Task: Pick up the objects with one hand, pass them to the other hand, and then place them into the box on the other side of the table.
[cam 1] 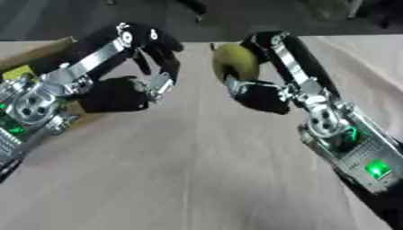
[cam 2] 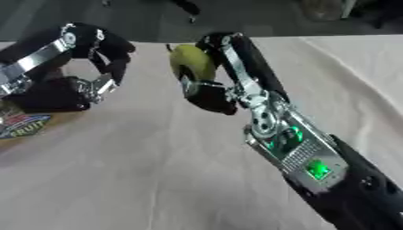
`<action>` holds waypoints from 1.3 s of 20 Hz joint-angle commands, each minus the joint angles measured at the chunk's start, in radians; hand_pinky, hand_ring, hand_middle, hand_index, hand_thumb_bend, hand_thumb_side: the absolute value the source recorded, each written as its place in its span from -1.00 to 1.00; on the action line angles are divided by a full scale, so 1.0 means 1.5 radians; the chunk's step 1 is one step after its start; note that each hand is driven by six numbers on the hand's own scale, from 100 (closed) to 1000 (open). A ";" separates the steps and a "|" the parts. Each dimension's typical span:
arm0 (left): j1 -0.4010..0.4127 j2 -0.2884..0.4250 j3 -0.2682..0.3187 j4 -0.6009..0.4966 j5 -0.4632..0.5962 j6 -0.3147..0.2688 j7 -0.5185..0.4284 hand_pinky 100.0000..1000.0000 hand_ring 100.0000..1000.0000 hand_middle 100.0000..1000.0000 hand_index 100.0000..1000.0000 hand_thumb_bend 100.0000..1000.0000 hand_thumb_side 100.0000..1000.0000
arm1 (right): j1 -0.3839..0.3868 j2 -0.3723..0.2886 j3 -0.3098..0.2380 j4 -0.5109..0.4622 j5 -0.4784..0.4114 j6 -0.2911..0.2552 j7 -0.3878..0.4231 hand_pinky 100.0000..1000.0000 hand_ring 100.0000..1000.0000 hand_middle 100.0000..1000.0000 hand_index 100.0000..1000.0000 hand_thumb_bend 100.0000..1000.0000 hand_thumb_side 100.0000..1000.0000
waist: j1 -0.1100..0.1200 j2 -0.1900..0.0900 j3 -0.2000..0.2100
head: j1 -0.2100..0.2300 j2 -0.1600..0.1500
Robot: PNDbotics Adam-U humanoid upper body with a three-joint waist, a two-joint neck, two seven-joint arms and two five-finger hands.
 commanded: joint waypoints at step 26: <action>-0.032 -0.024 -0.001 -0.003 -0.030 -0.011 -0.049 0.14 0.31 0.22 0.56 -0.63 0.12 | -0.023 -0.004 0.003 -0.014 -0.013 -0.013 0.020 0.47 -0.10 -0.63 -0.13 -1.00 -1.00 | 0.000 -0.012 0.003 | 0.005 -0.001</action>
